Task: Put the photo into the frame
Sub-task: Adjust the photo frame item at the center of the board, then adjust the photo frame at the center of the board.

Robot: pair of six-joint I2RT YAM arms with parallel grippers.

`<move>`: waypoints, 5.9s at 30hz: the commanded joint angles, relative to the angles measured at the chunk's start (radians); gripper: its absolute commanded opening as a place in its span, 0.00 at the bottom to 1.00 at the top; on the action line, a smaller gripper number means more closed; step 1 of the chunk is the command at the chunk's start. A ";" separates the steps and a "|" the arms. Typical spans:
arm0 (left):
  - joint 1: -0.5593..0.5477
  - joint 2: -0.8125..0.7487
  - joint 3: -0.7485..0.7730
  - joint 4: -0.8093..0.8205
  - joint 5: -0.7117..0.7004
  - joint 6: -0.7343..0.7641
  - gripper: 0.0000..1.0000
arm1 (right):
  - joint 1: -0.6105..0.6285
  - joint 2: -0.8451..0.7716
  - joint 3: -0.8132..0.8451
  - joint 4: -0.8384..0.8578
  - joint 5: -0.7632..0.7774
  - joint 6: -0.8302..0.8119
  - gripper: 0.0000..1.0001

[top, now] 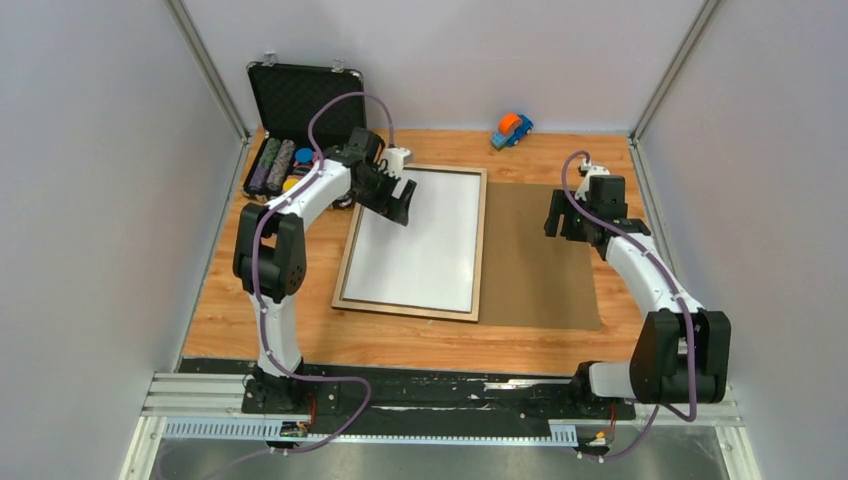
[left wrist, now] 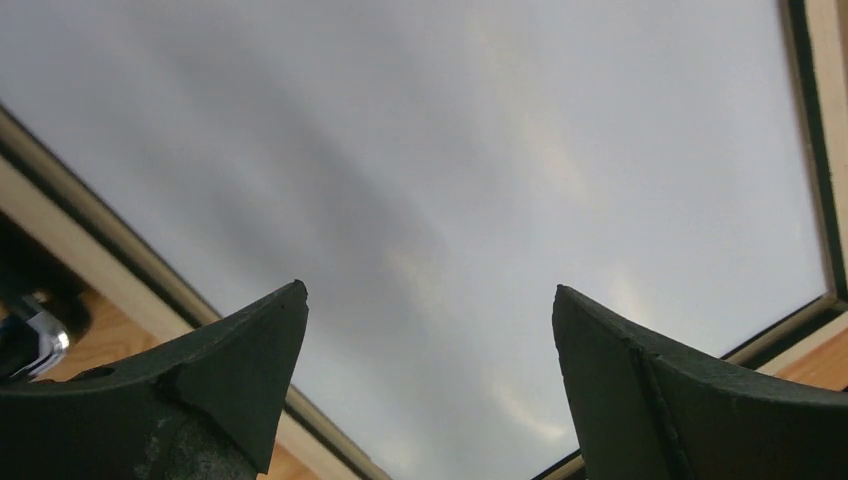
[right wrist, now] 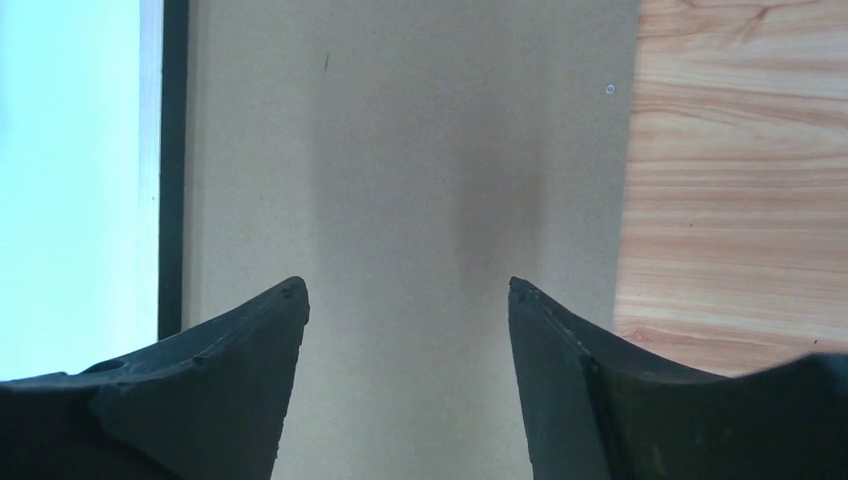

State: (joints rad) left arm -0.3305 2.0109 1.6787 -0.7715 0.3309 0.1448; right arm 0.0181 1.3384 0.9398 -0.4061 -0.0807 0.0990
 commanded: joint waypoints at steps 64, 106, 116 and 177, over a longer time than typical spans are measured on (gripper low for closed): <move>-0.332 -0.139 -0.154 0.178 0.046 0.008 1.00 | -0.102 0.486 -0.027 -0.034 0.165 -0.511 0.65; -0.707 0.104 -0.123 0.314 -0.284 0.106 1.00 | -0.160 0.412 -0.105 -0.073 0.122 -0.468 0.64; -0.660 0.009 -0.214 0.307 -0.326 0.103 1.00 | -0.164 0.395 -0.119 -0.070 0.155 -0.469 0.64; -0.556 -0.083 -0.301 0.241 -0.337 -0.255 0.00 | -0.190 0.364 -0.079 -0.082 0.114 -0.441 0.64</move>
State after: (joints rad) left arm -0.9344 1.9938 1.4353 -0.5167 0.0441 -0.0582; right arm -0.1341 1.6596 0.9062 -0.2939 -0.0887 -0.2966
